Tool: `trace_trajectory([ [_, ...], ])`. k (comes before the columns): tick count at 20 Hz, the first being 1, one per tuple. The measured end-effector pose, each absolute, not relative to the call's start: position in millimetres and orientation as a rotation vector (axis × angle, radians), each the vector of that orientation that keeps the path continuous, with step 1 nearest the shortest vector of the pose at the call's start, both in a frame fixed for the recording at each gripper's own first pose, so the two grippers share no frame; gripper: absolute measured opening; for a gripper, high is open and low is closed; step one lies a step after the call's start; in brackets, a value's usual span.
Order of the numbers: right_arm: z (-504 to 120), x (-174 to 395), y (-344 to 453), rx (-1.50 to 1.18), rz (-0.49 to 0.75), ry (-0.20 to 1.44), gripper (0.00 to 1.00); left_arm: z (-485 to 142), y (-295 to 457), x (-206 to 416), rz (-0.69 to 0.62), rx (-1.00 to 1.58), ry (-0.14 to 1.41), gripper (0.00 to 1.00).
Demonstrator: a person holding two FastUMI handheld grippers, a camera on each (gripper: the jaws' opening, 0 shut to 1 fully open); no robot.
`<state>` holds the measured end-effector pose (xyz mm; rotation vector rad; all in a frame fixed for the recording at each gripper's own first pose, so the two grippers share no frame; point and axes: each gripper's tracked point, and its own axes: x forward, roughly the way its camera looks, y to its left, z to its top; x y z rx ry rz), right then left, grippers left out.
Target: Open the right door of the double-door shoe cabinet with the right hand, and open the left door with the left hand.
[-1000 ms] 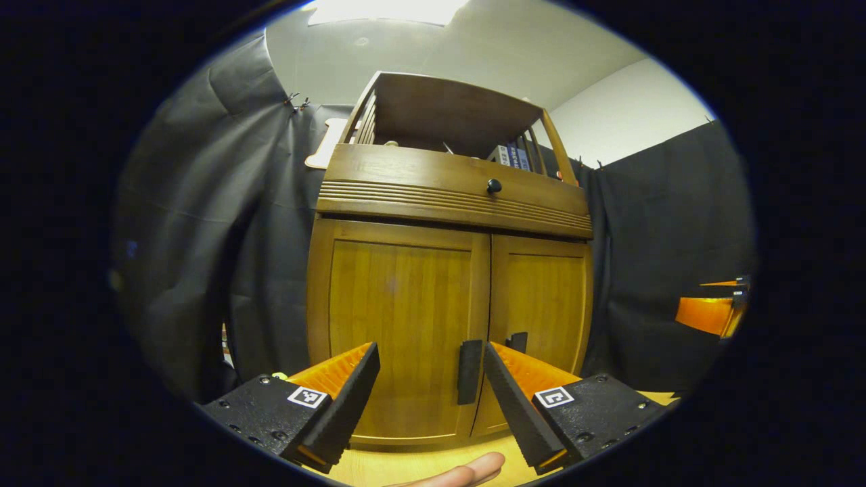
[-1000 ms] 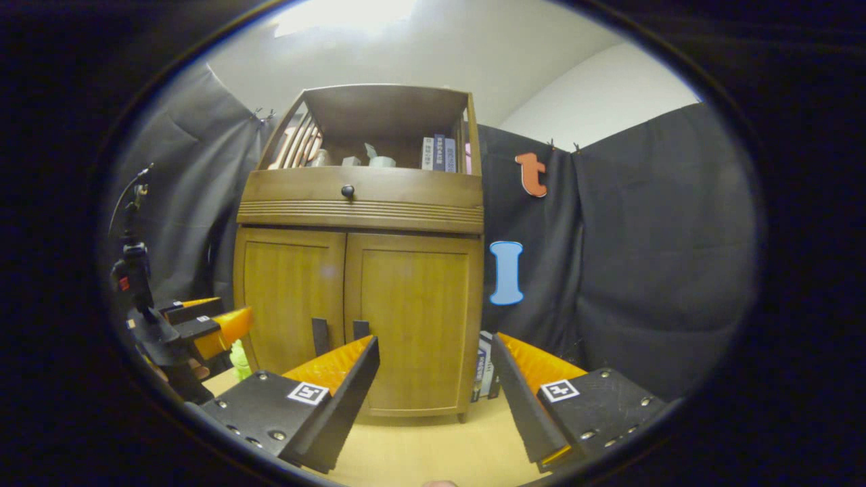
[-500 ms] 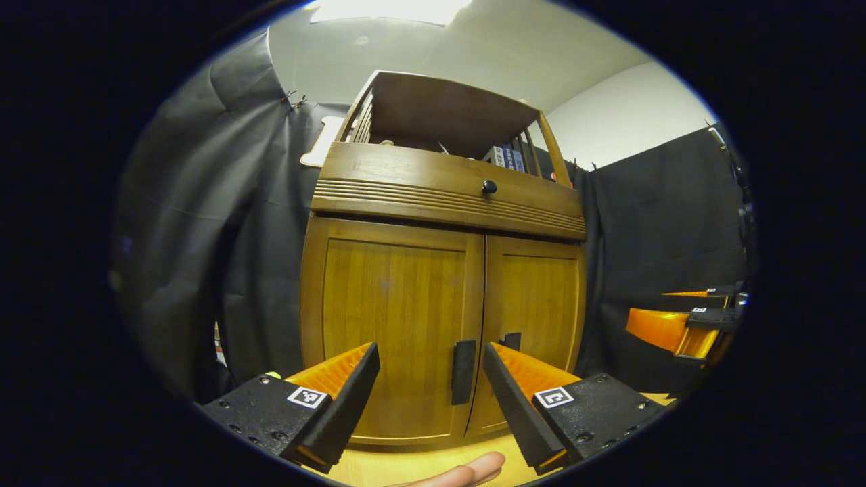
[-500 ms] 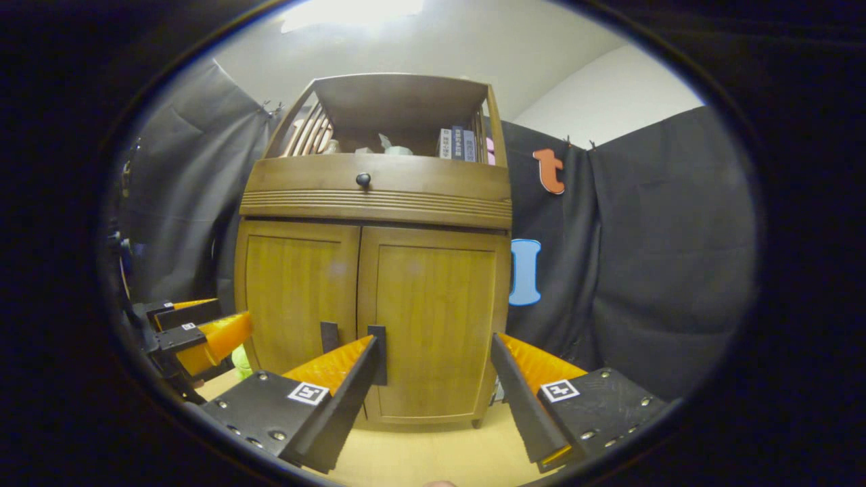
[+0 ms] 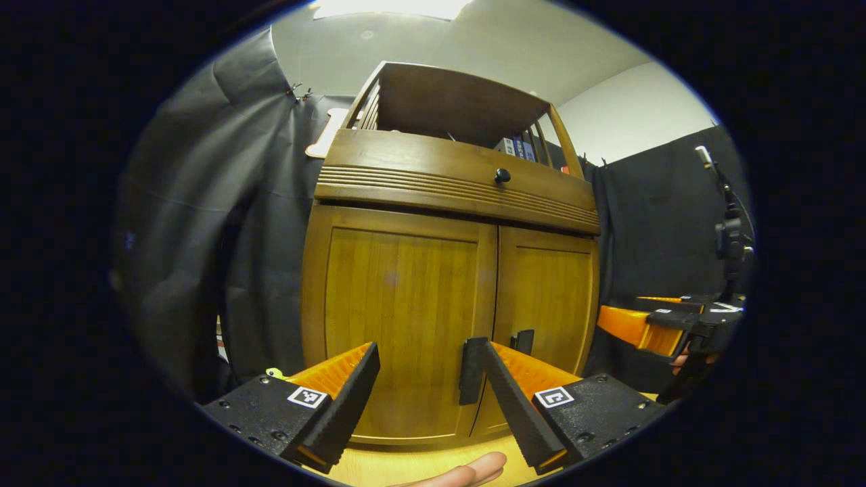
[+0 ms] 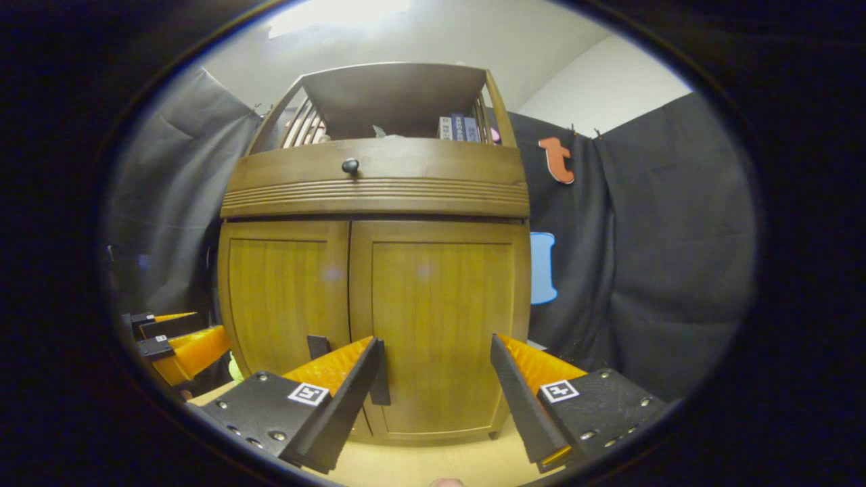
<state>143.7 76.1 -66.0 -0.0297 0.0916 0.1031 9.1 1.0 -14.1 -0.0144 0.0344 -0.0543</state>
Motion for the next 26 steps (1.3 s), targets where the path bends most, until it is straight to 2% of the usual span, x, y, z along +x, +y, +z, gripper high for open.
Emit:
trace_trajectory([
  [3, -95, 171, 89, -0.004, 0.145, 0.139, 0.99, -24, 4, 20, -0.034, -0.025, 0.065, 0.92],
  [4, -107, 179, 94, 0.005, 0.157, 0.159, 0.97, -27, 6, 23, -0.027, -0.022, 0.073, 0.96],
  [7, -136, 198, 112, -0.002, 0.207, 0.218, 0.99, -36, 4, 32, -0.037, -0.015, 0.107, 0.94],
  [13, -150, 219, 158, 0.03, 0.323, 0.203, 0.98, -40, 5, 36, -0.022, 0.004, 0.105, 0.93],
  [14, -154, 224, 162, 0.029, 0.321, 0.204, 0.96, -40, 7, 38, -0.02, 0.001, 0.104, 0.96],
  [16, -162, 230, 170, 0.023, 0.336, 0.215, 0.96, -43, 9, 39, -0.001, 0.004, 0.112, 0.96],
  [17, -169, 232, 170, 0.006, 0.334, 0.229, 0.85, -43, 10, 39, 0.002, 0.008, 0.114, 0.96],
  [18, -172, 235, 160, -0.017, 0.263, 0.233, 0.73, -43, 10, 40, 0.003, 0.012, 0.113, 0.96],
  [22, -174, 230, 164, 0.058, 0.329, 0.247, 0.29, -41, 14, 42, 0.017, 0.017, 0.105, 0.96],
  [25, -170, 222, 162, 0.055, 0.366, 0.249, 0.29, -41, 14, 41, 0.015, 0.021, 0.104, 0.93],
  [26, -171, 216, 160, 0.051, 0.378, 0.248, 0.29, -41, 15, 41, 0.018, 0.021, 0.104, 0.96],
])
